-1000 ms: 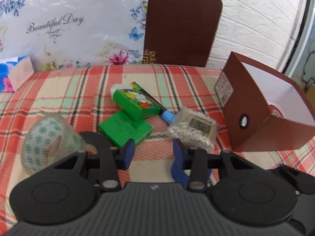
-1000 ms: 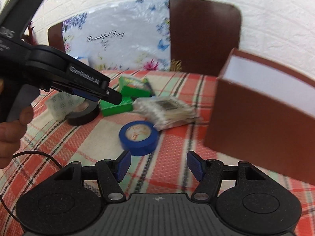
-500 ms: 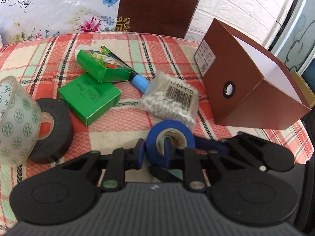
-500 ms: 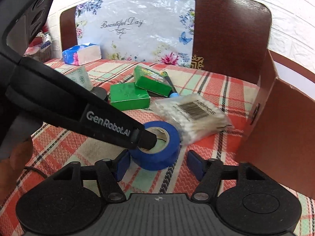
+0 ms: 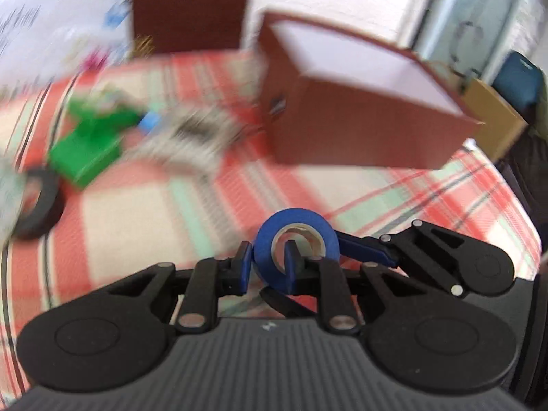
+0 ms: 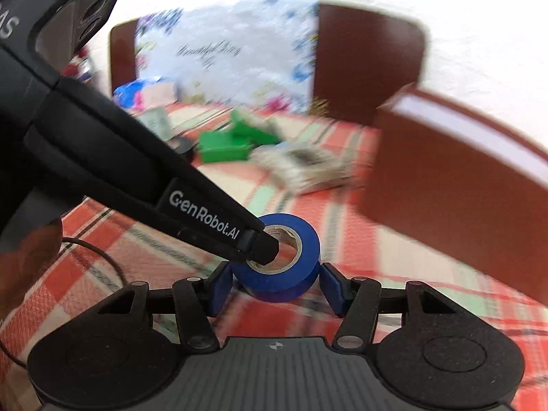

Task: Organize objects
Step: 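Carry the blue tape roll with the left gripper and release it in the box, then move the left gripper back over the table toward the clear tape roll, then grasp the green-printed clear tape roll with the left gripper, then carry the clear tape roll with the left gripper and release it in the box, then return the left gripper to the table and grasp the black tape roll, then carry the black tape roll with the left gripper and release it in the box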

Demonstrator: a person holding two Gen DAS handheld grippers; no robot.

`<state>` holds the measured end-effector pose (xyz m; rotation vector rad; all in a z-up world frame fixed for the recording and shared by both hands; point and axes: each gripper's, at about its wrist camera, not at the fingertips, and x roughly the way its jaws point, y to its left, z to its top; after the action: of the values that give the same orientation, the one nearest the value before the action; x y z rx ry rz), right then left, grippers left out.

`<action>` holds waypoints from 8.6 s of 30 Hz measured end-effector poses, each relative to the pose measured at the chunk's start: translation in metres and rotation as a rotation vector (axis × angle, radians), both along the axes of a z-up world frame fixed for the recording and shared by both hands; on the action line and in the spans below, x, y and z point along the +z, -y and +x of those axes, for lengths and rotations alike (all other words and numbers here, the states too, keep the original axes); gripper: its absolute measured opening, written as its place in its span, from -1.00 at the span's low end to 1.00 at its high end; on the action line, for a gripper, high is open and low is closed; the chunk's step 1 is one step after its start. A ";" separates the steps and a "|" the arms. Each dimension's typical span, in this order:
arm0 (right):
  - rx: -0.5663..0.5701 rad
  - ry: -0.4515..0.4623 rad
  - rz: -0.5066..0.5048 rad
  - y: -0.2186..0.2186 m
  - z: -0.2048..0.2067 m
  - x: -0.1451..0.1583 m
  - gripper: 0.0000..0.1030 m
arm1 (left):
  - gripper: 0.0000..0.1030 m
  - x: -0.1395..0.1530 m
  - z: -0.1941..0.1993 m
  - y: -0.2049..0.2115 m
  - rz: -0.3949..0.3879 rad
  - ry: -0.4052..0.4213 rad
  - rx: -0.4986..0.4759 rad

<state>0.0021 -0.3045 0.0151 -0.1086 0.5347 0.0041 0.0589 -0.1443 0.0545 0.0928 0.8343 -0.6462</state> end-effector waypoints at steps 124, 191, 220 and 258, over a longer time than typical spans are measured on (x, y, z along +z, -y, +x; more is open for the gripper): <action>0.228 -0.105 0.058 -0.170 0.157 0.014 0.73 | 0.11 -0.034 0.043 -0.245 0.057 0.059 0.675; -0.340 0.211 0.071 0.114 0.107 0.082 0.65 | -0.39 0.059 0.121 0.142 0.049 0.256 0.038; -0.072 -0.063 0.102 -0.008 0.026 0.011 0.55 | -0.19 -0.033 0.012 -0.077 0.070 0.043 0.317; 0.212 -0.100 0.053 -0.087 0.079 0.019 0.46 | -0.41 -0.030 0.020 -0.121 -0.069 -0.030 0.289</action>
<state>0.0808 -0.2174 0.0342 -0.1136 0.6201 0.2314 0.0792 -0.0236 0.0242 -0.0994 0.8342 -0.4044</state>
